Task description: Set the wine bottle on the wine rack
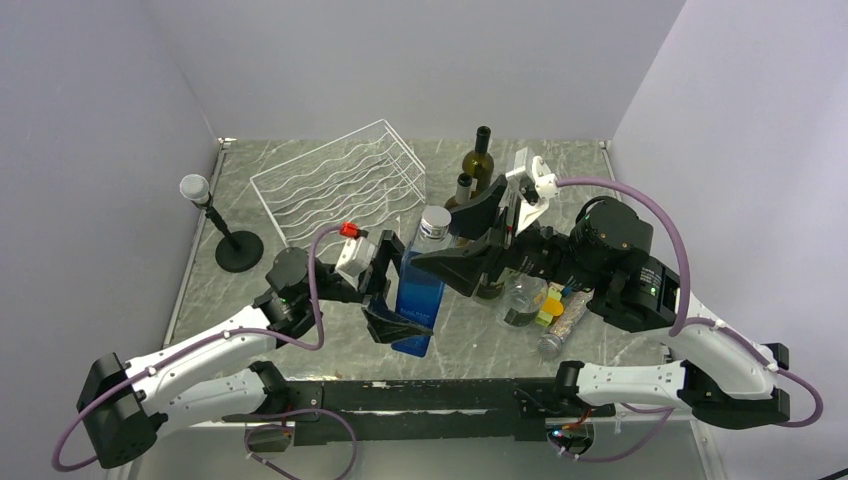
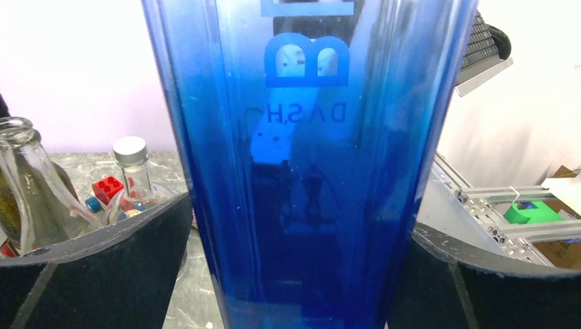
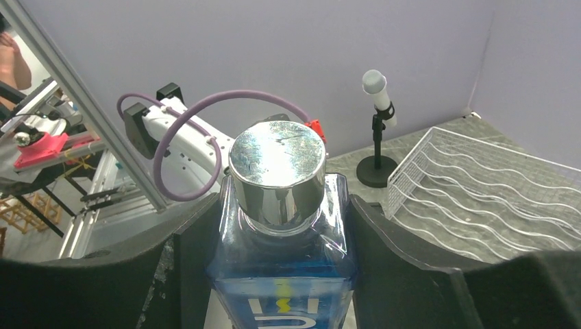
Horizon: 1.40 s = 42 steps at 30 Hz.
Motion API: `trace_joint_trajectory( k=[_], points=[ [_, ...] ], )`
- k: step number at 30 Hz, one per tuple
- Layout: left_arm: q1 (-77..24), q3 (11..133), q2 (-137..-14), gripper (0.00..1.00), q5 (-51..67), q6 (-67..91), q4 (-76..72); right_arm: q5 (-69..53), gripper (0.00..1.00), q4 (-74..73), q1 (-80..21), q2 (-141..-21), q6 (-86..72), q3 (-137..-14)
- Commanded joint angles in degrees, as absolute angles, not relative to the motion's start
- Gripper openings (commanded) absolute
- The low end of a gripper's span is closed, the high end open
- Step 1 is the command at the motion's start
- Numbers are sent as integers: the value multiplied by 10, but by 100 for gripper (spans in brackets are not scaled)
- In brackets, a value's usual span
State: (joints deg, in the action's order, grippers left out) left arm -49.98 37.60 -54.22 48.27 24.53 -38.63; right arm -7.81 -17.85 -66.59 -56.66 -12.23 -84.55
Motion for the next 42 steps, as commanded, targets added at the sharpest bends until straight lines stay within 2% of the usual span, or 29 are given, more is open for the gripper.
trace_joint_trajectory(
  k=[1,2,3,4,5,6,7,10,11,13,17,20,29,37,42],
  points=[
    [-519,390,-552,99,474,223,-407,-83,0,-39,-669,-542,-142,-867],
    [-521,392,-553,98,475,217,-397,-82,0,-38,-669,-541,-142,-866],
    [-521,394,-552,88,473,210,-389,-82,0,-39,-669,-539,-142,-866],
    [-521,396,-551,74,469,205,-380,-82,0,-40,-669,-537,-142,-865],
    [-521,397,-548,43,464,199,-373,-81,0,-42,-669,-536,-142,-864],
    [-522,398,-542,16,452,195,-364,-80,0,-44,-668,-534,-142,-863],
    [-521,400,-537,3,431,190,-353,-80,0,-51,-669,-533,-142,-865],
    [-521,411,-522,1,392,160,-302,-71,0,-109,-669,-541,-136,-895],
    [-521,415,-517,1,379,148,-284,-66,3,-122,-669,-540,-134,-896],
    [-522,427,-507,1,362,121,-244,-54,21,-135,-669,-531,-134,-886],
    [-522,458,-490,1,306,59,-156,-18,73,-165,-669,-515,-132,-863],
    [-521,490,-484,1,256,14,-91,23,98,-208,-669,-515,-128,-862],
    [-521,529,-462,1,130,-152,38,140,100,-290,-669,-511,-118,-885],
    [-521,473,-406,1,97,-361,60,195,100,-468,-668,-616,-139,-1022],
    [-522,462,-404,1,87,-440,83,199,100,-533,-667,-651,-145,-1042]
  ],
)
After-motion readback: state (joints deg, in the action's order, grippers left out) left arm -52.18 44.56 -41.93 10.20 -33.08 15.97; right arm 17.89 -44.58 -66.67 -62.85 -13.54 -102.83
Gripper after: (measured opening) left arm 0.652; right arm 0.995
